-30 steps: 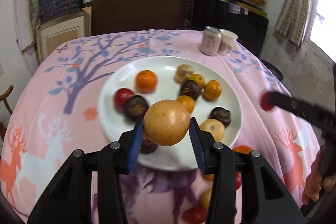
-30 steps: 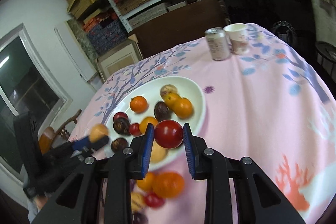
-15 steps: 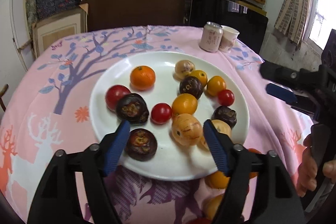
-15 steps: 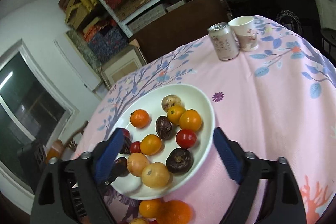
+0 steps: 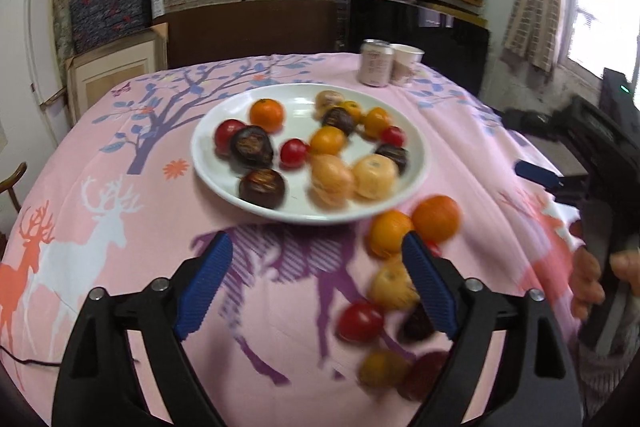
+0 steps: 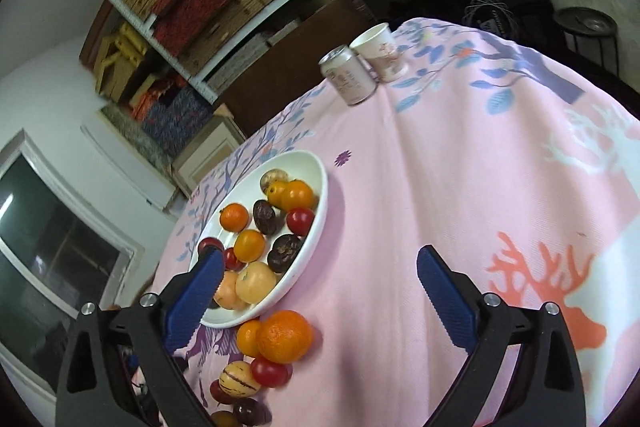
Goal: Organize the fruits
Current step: 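Move the left tool to the pile and grasp a purple-striped pepino fruit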
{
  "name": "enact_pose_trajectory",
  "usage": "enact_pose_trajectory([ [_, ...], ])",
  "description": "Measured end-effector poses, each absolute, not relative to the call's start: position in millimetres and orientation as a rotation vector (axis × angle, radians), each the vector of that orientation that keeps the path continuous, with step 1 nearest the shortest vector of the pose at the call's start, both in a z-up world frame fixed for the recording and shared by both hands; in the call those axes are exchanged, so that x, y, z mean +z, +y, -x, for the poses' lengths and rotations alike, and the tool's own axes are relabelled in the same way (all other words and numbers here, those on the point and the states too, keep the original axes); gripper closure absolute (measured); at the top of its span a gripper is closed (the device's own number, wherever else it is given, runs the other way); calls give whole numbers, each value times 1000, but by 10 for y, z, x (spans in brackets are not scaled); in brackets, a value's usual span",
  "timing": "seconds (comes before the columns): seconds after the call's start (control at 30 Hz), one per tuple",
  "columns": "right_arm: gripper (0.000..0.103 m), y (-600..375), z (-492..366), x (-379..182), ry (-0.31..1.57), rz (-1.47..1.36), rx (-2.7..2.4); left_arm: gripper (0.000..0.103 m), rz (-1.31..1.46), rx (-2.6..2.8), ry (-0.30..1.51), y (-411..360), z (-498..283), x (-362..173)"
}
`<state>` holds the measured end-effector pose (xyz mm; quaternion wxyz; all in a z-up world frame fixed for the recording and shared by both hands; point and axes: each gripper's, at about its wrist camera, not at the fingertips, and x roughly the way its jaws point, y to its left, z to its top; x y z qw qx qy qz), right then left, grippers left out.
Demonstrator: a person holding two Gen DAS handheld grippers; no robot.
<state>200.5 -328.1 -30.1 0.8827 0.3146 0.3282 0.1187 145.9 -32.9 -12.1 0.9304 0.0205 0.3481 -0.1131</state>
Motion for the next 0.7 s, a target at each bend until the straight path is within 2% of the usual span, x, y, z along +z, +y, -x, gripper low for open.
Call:
enact_pose_trajectory([
  [0.47,5,-3256,-2033,-357,730,-683,274,15,-137,-252,806,-601,-1583,-359],
  [0.5,5,-3252,-2036,-358,732,-684,277,12,-134,-243,811,-580,-1606,-371],
  [0.7,5,-3253,-2043,-357,736,-689,284,13,-67,-38,794,-142,-1679,-301],
])
